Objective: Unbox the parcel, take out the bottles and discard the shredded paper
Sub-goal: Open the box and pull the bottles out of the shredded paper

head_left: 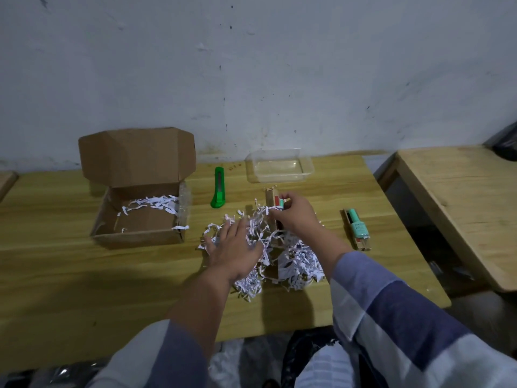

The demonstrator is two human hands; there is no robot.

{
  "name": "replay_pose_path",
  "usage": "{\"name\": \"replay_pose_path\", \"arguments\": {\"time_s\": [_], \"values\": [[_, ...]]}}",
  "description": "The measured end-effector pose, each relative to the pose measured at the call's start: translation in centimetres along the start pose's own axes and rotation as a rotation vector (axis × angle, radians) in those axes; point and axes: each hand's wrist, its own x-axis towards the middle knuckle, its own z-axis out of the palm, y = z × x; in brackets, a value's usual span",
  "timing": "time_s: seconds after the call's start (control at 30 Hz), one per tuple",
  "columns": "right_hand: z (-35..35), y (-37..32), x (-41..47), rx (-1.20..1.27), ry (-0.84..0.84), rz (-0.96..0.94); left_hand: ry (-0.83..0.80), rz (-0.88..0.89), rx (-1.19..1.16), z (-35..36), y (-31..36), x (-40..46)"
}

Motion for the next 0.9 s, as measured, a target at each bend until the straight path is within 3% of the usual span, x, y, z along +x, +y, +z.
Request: {"name": "replay_pose_path", "arguments": {"time_s": [0.13,0.2,0.47,0.7,0.8,0.9], "values": [[-0.2,-0.6,-0.5,-0.034,0.001,-0.064,0.303,0.053,-0.262,-1.6,1.6,0.0],[-0.3,-0.8,-0.9,-0.055,0.002,-0.129,0.370,0.042,-0.369,-2.7,2.6,0.3],[0.6,-0.3,-1.8,-0.056,0.009,-0.233,0.292,-0.034,-0.588,-3.6,3.2,2.0],[0.0,2.4,-1.5,-0.061,0.061,-0.130,0.330,-0.034,-0.721,-4.3,2.5,1.6],[-0.4,3.1,-1.7,-0.157,0.000,-0.164,0.326,-0.033,-0.764,-4.6,2.3,2.0],[-1.1,2.6,-1.7,-0.284,-0.194,-0.171,0.328,-0.021,-0.807,-5.1,2.4,2.1]]}}
